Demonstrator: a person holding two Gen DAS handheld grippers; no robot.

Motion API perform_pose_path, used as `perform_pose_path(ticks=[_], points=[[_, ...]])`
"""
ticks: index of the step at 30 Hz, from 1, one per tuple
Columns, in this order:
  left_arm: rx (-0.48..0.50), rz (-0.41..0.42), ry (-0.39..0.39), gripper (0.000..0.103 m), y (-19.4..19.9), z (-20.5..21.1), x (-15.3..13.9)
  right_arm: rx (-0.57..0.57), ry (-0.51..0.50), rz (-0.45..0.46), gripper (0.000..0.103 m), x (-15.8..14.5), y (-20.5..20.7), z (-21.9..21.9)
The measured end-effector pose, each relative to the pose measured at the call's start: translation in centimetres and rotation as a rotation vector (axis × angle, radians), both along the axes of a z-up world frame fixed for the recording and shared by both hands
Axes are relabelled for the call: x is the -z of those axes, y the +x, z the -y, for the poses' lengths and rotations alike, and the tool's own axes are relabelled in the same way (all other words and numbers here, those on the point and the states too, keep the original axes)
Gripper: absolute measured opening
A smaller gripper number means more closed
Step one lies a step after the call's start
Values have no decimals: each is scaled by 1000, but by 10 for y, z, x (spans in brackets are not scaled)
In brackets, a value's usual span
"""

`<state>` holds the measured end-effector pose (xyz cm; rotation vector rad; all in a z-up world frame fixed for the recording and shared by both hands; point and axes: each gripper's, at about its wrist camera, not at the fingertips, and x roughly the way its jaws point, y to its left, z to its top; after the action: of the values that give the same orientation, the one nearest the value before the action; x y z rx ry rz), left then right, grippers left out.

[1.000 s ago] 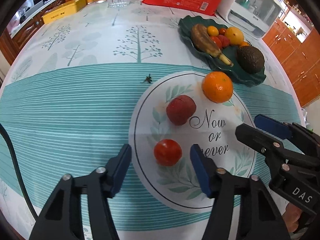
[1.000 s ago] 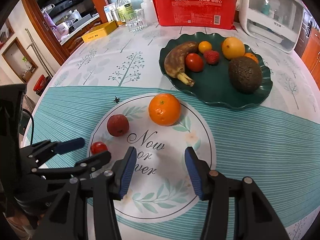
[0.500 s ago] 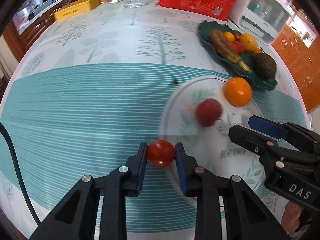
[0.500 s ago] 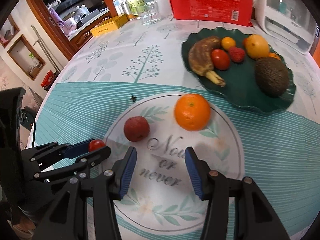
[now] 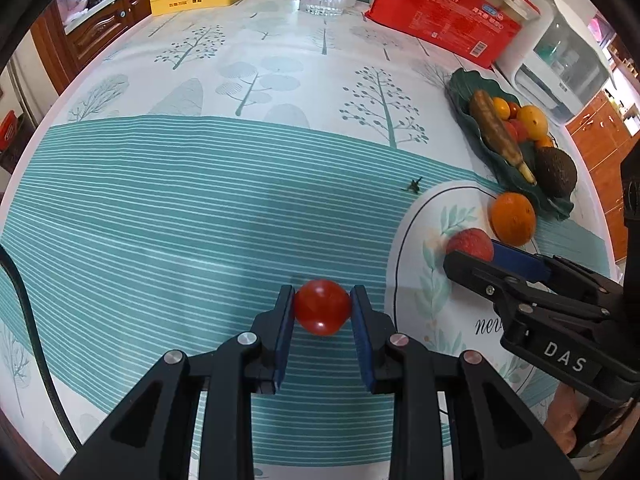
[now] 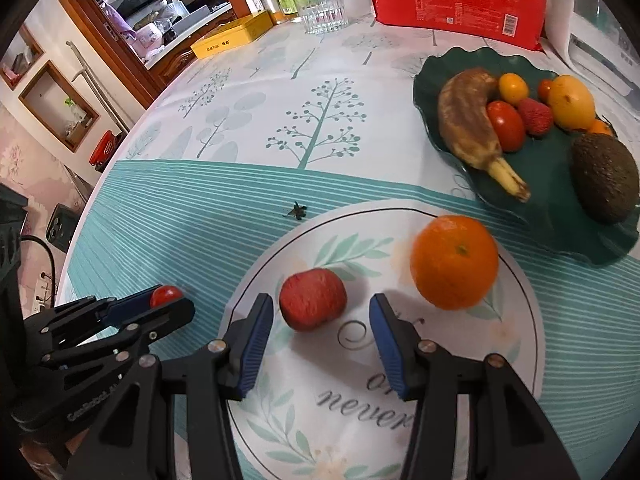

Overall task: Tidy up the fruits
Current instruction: 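Grasp the red lychee with the right tool while the left tool lifts the tomato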

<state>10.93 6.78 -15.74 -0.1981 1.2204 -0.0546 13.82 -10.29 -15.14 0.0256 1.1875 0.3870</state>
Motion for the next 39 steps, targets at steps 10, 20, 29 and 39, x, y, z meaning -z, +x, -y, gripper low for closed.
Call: perform_pose_path(ticks=[10,20,29,39], points=[[12,13,-8,26,11,5,-7,-17,4,-1,34,0,0,0],[100,54,-18,26,17,37,-37,9,31,35,33,-25,-22,26],[207,112,-43,26,21,80,-72,83,38,103,33,-58,-35,65],[337,210,-3,26,57,135,-113,153,13,205,33,-96,-14,101]])
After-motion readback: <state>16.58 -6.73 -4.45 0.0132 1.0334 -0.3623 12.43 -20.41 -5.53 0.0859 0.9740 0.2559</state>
